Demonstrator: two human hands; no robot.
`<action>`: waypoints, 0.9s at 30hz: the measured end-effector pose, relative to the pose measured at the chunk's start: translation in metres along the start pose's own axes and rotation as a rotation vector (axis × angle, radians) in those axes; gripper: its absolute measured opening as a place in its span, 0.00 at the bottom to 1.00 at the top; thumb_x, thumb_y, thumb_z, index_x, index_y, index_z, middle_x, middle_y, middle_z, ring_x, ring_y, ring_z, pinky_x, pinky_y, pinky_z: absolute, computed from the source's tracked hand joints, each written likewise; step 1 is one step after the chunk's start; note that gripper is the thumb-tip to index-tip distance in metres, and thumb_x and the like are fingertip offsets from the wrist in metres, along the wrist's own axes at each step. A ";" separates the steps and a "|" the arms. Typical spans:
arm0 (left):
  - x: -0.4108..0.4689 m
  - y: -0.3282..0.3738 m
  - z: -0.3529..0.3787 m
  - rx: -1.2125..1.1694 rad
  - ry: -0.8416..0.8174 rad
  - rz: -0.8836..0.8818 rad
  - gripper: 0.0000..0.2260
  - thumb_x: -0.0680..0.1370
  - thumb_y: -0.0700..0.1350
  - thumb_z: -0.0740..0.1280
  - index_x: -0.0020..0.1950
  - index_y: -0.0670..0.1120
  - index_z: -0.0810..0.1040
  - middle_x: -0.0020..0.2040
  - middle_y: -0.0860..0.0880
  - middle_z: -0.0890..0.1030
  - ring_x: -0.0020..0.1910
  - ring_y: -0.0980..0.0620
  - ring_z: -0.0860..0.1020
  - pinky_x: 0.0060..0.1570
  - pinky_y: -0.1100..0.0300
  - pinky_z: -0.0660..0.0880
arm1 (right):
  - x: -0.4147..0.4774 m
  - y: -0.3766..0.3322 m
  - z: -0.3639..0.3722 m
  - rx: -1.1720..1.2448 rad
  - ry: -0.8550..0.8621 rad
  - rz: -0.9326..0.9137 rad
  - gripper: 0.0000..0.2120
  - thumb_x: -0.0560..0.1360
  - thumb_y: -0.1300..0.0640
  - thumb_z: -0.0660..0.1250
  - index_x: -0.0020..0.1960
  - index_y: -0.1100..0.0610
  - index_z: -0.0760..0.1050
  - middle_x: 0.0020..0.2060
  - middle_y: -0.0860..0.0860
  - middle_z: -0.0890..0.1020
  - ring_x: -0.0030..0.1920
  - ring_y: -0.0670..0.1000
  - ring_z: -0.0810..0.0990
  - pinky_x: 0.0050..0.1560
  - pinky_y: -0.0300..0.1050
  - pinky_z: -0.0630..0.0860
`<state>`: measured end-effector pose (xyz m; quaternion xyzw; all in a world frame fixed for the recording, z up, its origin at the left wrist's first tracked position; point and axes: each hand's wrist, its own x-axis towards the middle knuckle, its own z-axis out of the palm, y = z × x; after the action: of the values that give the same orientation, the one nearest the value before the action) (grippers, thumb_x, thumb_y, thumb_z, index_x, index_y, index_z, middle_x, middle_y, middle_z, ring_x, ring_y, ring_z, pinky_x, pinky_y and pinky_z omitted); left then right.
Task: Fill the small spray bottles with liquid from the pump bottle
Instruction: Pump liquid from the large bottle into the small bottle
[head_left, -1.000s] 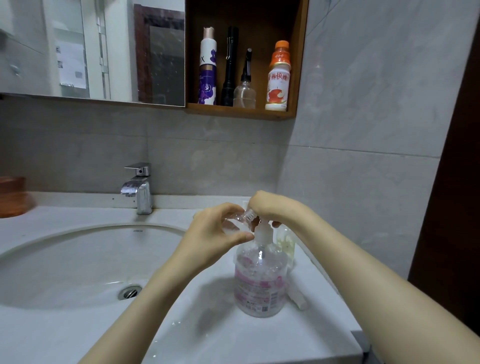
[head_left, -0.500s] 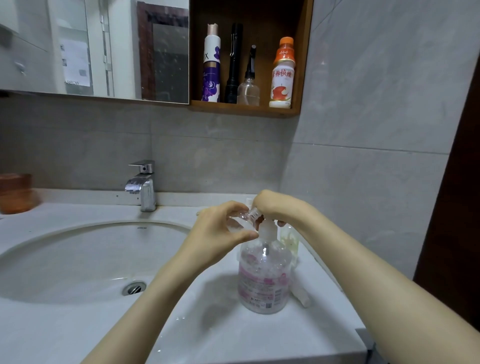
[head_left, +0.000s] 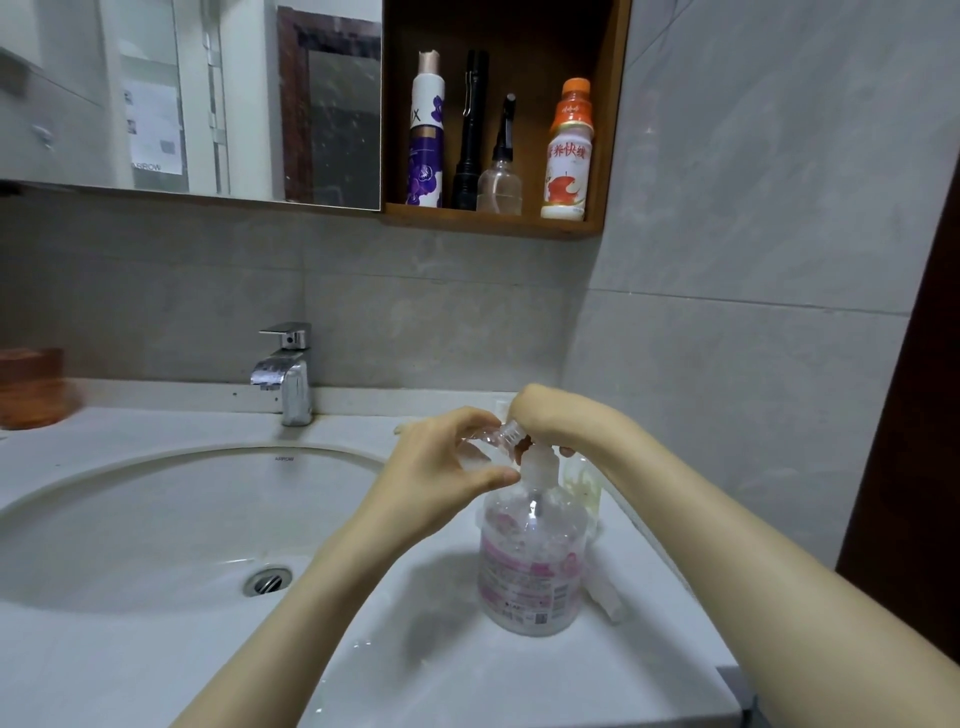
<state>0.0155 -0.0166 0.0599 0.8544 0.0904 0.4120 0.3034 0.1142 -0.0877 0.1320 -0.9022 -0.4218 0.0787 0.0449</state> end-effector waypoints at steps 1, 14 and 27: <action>0.001 0.001 -0.001 0.007 0.001 0.000 0.19 0.66 0.42 0.78 0.56 0.45 0.80 0.42 0.63 0.76 0.43 0.69 0.76 0.48 0.77 0.69 | 0.000 0.001 -0.002 0.012 0.003 -0.014 0.15 0.78 0.55 0.62 0.34 0.60 0.69 0.30 0.52 0.70 0.26 0.49 0.67 0.26 0.37 0.63; 0.000 -0.003 0.000 0.013 0.010 -0.012 0.21 0.66 0.42 0.78 0.57 0.45 0.80 0.44 0.59 0.78 0.50 0.59 0.77 0.52 0.71 0.70 | 0.004 0.002 0.004 0.085 -0.014 0.019 0.08 0.76 0.57 0.63 0.43 0.61 0.72 0.33 0.55 0.71 0.31 0.55 0.70 0.30 0.40 0.65; 0.001 -0.003 0.001 0.005 0.016 0.000 0.20 0.66 0.42 0.78 0.56 0.45 0.80 0.47 0.55 0.80 0.52 0.57 0.79 0.56 0.63 0.73 | 0.010 0.006 0.005 0.196 -0.013 0.014 0.12 0.75 0.58 0.65 0.34 0.58 0.70 0.33 0.54 0.73 0.38 0.57 0.71 0.32 0.42 0.67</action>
<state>0.0176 -0.0142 0.0585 0.8519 0.0940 0.4184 0.3005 0.1242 -0.0837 0.1248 -0.8958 -0.4059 0.1260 0.1297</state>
